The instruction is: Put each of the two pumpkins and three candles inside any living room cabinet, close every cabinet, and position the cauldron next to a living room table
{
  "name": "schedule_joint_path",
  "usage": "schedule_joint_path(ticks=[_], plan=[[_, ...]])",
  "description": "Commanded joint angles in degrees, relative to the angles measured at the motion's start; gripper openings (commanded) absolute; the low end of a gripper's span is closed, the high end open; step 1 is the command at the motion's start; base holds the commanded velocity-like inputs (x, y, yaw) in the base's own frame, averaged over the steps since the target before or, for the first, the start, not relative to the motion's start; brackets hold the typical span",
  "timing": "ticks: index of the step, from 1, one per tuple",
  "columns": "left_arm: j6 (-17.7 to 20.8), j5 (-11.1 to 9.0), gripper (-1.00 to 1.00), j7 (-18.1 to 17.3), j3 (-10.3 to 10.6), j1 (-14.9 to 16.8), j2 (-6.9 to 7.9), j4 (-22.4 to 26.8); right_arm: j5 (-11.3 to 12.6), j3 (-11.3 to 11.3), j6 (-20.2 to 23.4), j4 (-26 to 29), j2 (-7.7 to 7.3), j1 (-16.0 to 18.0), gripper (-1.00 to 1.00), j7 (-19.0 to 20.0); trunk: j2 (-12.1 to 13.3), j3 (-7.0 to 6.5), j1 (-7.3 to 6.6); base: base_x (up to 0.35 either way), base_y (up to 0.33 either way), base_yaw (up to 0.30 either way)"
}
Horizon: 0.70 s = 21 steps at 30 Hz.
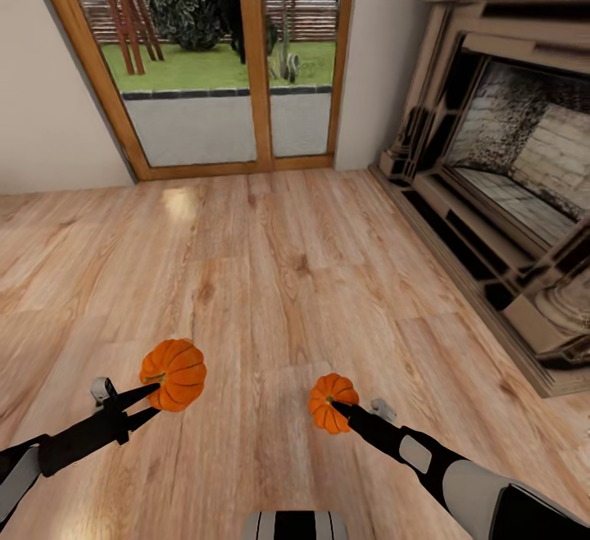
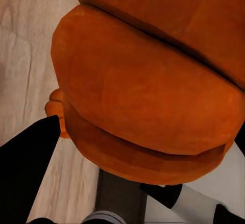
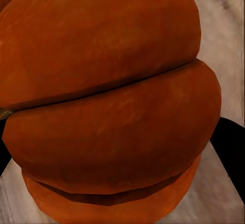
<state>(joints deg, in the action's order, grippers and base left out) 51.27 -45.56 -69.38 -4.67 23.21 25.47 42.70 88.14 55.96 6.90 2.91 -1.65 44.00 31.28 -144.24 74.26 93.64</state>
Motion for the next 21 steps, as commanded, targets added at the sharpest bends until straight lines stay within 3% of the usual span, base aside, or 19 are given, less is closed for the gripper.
schedule_joint_path(ticks=[1,21], plan=[[0.3,-0.1,-1.0,0.0,0.0,0.0,0.02,0.0,0.6,0.4,0.4,0.0,-0.02,0.0,-1.0,0.0,0.0,-0.25,-0.03,0.0,0.0,-0.227],[0.3,-0.1,-1.0,-0.1,0.0,0.0,0.02,0.0,0.7,0.4,0.0,0.0,0.06,0.0,-1.0,0.0,0.3,-5.82,-0.55,0.0,0.0,-0.234]])
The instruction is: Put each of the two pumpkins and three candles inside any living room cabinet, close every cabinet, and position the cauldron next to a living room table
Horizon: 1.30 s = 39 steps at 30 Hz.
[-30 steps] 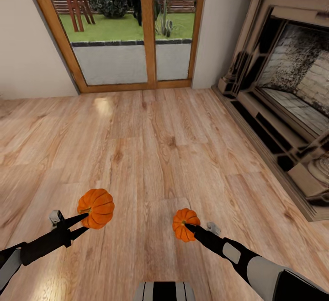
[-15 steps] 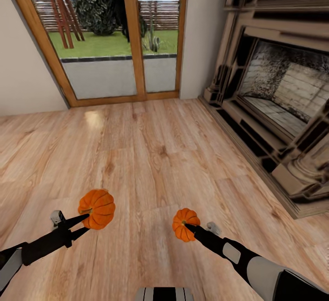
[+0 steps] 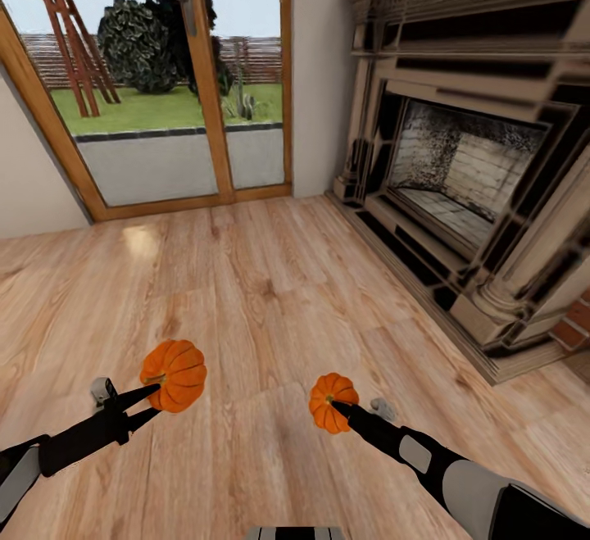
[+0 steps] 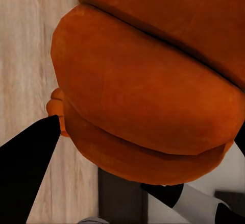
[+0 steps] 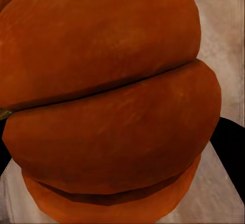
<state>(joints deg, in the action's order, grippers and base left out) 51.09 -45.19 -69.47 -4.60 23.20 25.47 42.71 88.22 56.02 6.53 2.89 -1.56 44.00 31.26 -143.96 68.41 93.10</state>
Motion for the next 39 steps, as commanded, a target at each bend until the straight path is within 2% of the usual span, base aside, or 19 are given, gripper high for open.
schedule_joint_path(ticks=[1,4,15,24,39], plan=[[0.5,-0.4,-1.0,0.0,0.0,0.0,0.02,0.0,0.7,0.3,0.2,0.0,-0.02,0.0,-1.0,0.0,0.0,-0.25,-0.03,0.0,0.0,-0.235],[0.5,-0.5,-1.0,-0.2,-0.1,0.0,0.02,0.1,0.8,0.3,-0.1,0.0,-0.04,0.0,-1.0,0.0,0.0,-1.08,-0.11,0.0,0.0,-0.235],[0.2,-0.5,-1.0,-0.3,-0.1,0.0,0.02,0.1,0.8,0.3,-0.2,0.0,-0.02,0.0,-1.0,-0.1,0.0,-1.72,-0.11,-0.006,0.003,-0.235],[0.2,-0.4,-1.0,-0.2,-0.1,0.0,0.02,0.1,0.8,0.3,-0.2,-0.1,-0.02,0.0,-1.0,0.0,0.0,-2.23,-0.11,-0.165,0.125,-0.241],[0.2,-0.4,-1.0,-0.2,-0.1,0.0,0.02,0.2,0.8,0.3,-0.2,-0.1,-0.02,0.0,-1.0,-0.1,0.0,-3.1,-0.11,-0.005,0.004,-0.242]])
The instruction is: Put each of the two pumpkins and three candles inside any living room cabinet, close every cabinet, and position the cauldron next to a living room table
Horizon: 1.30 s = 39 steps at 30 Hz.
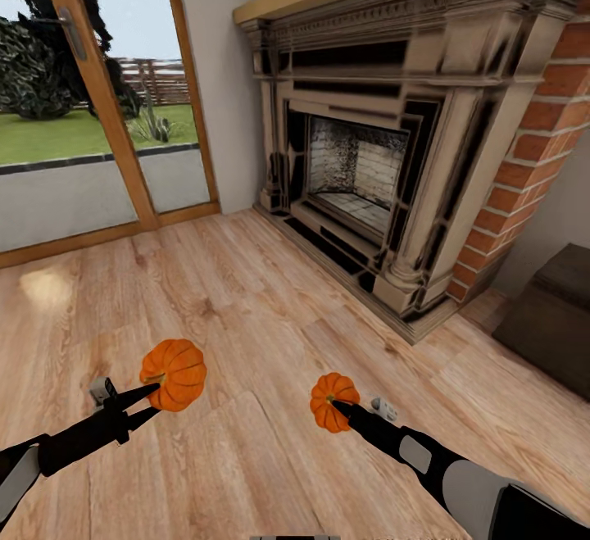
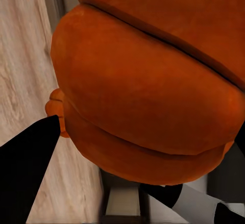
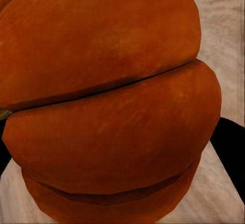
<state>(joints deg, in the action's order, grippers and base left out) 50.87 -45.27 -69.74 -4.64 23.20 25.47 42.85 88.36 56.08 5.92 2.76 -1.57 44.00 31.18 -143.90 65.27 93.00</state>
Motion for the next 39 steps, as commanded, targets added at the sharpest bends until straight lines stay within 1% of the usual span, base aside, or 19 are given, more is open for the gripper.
schedule_joint_path(ticks=[1,16,39], plan=[[0.5,-0.3,-1.0,0.0,0.0,0.0,0.02,0.0,0.7,0.3,0.4,0.0,-0.02,0.0,-1.0,0.0,0.0,-0.01,-0.01,0.0,0.0,-0.242],[0.4,-0.4,-1.0,-0.1,0.0,0.0,0.02,0.0,0.7,0.3,0.4,-0.2,-0.02,0.0,-1.0,0.0,0.0,-0.88,-0.01,0.0,0.0,-0.242],[0.4,-0.4,-1.0,0.1,0.0,0.0,0.01,0.0,0.7,0.3,0.2,-0.2,-0.02,0.0,-1.0,0.0,0.3,-7.3,-0.61,0.0,0.0,-0.242]])
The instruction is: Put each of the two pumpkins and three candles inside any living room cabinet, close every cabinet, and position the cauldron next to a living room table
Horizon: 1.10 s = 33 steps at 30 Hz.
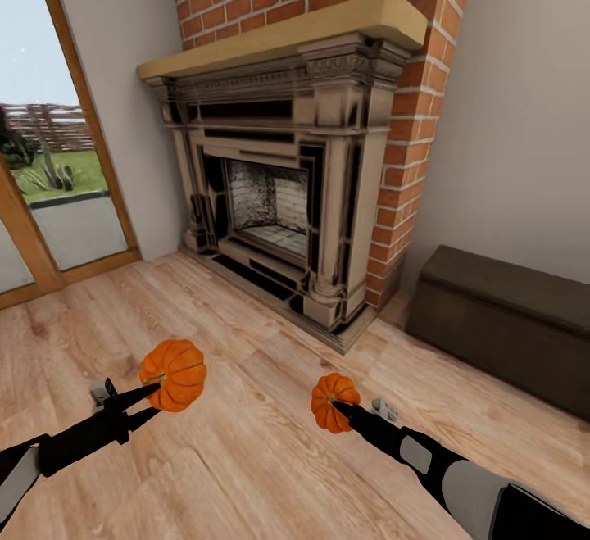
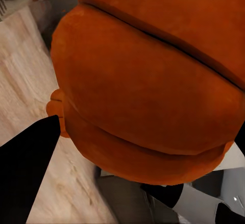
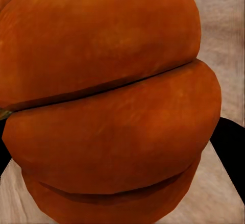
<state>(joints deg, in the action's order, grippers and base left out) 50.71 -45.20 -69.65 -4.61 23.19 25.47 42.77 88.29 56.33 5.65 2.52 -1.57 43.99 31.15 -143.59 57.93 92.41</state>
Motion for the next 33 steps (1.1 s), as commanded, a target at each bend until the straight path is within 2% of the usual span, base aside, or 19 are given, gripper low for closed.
schedule_joint_path(ticks=[1,6,33], plan=[[0.5,-0.5,-1.0,0.0,0.0,0.0,0.02,0.1,0.7,0.0,0.4,0.0,-0.02,0.0,-1.0,0.0,0.0,-0.24,-0.04,0.0,0.0,-0.242],[0.5,-0.5,-1.0,0.0,0.0,0.0,0.02,0.1,0.7,0.0,0.4,0.0,-0.02,0.0,-1.0,0.0,0.1,-1.63,-0.17,0.0,0.0,-0.242],[0.5,-0.5,-1.0,-0.1,-0.1,0.0,0.02,0.0,0.7,0.0,-0.3,-0.1,-0.02,0.0,-1.0,0.0,0.1,-3.19,-0.17,0.0,0.0,-0.242]])
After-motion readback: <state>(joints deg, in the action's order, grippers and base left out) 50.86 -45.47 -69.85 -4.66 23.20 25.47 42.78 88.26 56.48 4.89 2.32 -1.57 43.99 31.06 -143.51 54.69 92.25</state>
